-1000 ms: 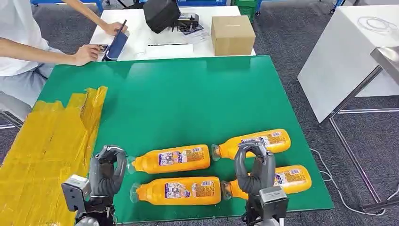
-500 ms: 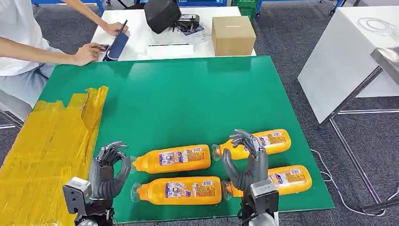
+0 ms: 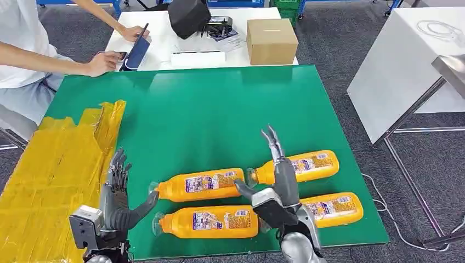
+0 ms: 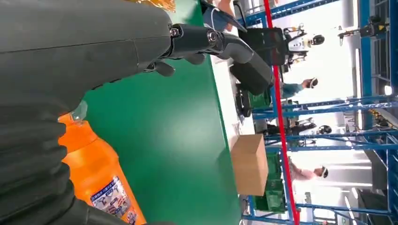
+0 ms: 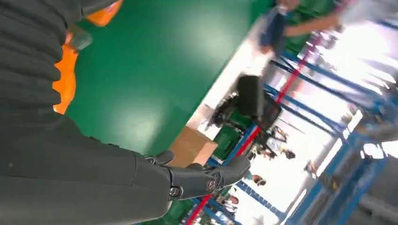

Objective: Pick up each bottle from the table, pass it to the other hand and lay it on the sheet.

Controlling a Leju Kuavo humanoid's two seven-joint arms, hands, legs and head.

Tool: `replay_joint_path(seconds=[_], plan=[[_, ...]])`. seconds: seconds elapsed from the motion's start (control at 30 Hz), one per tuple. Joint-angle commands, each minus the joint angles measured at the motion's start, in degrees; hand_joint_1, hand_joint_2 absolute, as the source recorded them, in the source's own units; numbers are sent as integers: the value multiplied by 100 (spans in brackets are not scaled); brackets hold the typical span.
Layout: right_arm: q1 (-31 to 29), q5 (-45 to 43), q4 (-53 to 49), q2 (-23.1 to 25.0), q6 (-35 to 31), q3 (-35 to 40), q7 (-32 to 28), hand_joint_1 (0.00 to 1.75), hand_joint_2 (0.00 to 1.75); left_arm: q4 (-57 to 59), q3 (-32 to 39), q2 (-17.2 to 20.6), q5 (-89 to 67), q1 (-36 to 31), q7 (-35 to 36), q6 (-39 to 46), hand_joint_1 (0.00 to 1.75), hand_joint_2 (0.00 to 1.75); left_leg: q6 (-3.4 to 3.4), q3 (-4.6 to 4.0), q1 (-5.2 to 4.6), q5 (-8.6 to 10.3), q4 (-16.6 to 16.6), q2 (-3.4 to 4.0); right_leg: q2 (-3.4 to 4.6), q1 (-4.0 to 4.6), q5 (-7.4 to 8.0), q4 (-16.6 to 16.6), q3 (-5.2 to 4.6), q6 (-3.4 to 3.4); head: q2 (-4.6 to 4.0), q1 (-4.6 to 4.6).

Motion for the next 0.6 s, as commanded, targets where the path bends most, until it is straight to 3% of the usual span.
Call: replay_joint_path(seconds=[0.03,0.4,0.6], plan=[[-694,442,937,-288,140,504,273,0,175,41,170,31,1,-137,56,-57,0,175,-2,20,5,-5,-5,16,7,7,1,-11,18,-9,0,-2],[-1718,1568,2224,-293,563,1212,994,0,175,33,304,-70,52,-318,83,-306,0,175,-2,19,7,-5,-1,25,16,10,5,-8,15,-11,0,-2],[-1789,1627,2330,-256,565,1244,1022,0,175,43,307,-72,55,-336,89,-314,0,175,1,12,2,-1,-2,9,2,4,0,-6,12,-6,0,0]])
